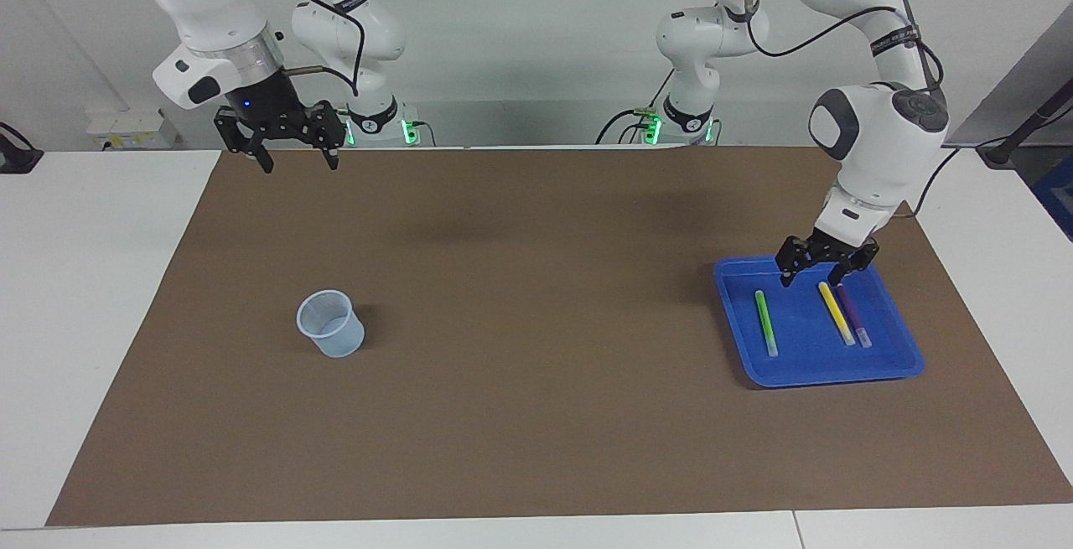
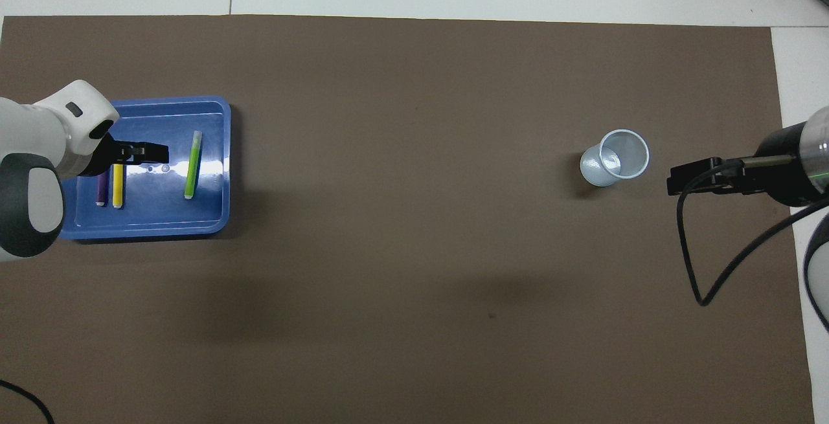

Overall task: Transfer and insert pens with both arms
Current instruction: 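Reach the left gripper down to the green pen in the blue tray, then grasp the green pen with the left gripper while the right gripper approaches, then lift the green pen with the left gripper while the right gripper turns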

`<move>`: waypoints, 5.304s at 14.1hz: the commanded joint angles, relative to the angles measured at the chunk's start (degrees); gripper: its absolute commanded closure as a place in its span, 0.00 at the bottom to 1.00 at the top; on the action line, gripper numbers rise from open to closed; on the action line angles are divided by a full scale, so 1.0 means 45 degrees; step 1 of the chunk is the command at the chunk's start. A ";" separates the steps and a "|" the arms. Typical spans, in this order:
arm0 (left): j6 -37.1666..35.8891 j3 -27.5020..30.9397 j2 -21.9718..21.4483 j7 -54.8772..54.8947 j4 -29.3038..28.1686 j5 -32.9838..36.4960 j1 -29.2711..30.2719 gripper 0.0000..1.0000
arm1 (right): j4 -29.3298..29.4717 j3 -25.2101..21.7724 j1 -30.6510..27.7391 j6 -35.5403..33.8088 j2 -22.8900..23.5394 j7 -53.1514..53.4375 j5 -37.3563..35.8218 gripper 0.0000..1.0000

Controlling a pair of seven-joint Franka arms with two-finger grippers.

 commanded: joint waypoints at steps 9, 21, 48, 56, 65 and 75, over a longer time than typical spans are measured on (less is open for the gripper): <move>0.0686 0.0091 0.2482 0.0053 0.1473 -0.1021 -0.0407 0.23 | -0.0321 0.0097 -0.0211 -0.0361 -0.1133 -0.0533 0.0016 0.00; 0.1193 0.0111 0.2952 0.0053 0.1356 -0.1139 -0.0583 0.34 | -0.2896 -0.0079 -0.0212 0.1081 -0.1387 -0.0499 0.1167 0.00; 0.1312 0.0130 0.3129 0.0522 0.1161 -0.1138 -0.0544 1.00 | -0.4716 -0.0099 0.0883 0.3955 -0.1133 0.3937 0.5407 0.00; -0.3390 0.0208 0.3051 -0.0778 0.3329 -0.3829 -0.0114 1.00 | -0.4814 -0.0099 0.0902 0.3897 -0.1172 0.3957 0.5329 0.00; -0.5232 -0.0065 0.2524 -0.8999 0.4170 -0.5391 -0.1323 1.00 | -0.4657 -0.0079 0.0979 0.3426 -0.1153 0.4054 0.4958 0.00; -0.3985 -0.0104 0.2269 -1.4767 0.4131 -0.6900 -0.3920 1.00 | -0.4696 -0.0040 0.3400 0.8052 -0.0020 0.4112 0.5153 0.00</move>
